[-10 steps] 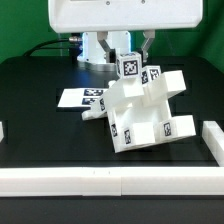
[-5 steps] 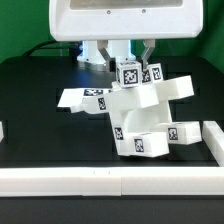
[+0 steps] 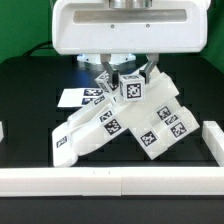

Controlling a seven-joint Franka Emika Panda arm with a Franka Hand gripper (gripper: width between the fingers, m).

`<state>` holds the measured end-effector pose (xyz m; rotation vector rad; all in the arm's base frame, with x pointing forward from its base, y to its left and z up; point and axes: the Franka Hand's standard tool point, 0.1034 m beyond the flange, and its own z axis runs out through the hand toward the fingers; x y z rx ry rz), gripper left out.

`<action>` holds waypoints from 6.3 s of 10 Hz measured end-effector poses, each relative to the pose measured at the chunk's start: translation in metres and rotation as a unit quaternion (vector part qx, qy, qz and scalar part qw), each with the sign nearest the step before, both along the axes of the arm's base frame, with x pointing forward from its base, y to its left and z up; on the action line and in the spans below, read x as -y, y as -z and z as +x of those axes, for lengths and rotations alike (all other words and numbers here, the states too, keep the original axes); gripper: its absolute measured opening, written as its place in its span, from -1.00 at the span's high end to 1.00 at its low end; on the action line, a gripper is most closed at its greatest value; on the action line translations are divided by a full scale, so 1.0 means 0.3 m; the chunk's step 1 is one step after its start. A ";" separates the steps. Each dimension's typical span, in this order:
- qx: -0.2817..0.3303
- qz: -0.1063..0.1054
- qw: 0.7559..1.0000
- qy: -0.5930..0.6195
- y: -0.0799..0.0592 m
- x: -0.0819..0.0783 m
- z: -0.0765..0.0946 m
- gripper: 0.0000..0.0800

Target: Assemble chair

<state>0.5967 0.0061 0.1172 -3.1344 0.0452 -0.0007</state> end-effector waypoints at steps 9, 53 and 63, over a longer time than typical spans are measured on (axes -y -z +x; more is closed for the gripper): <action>-0.012 0.023 0.999 0.018 -0.132 -0.073 -0.115 0.28; -0.010 0.015 1.000 -0.013 -0.035 -0.170 -0.135 0.27; -0.011 0.013 1.000 -0.012 -0.022 -0.152 -0.118 0.27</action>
Offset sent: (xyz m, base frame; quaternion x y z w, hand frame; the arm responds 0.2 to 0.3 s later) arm -0.0190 -0.0134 0.0254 -0.0042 -0.0477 0.0095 0.9988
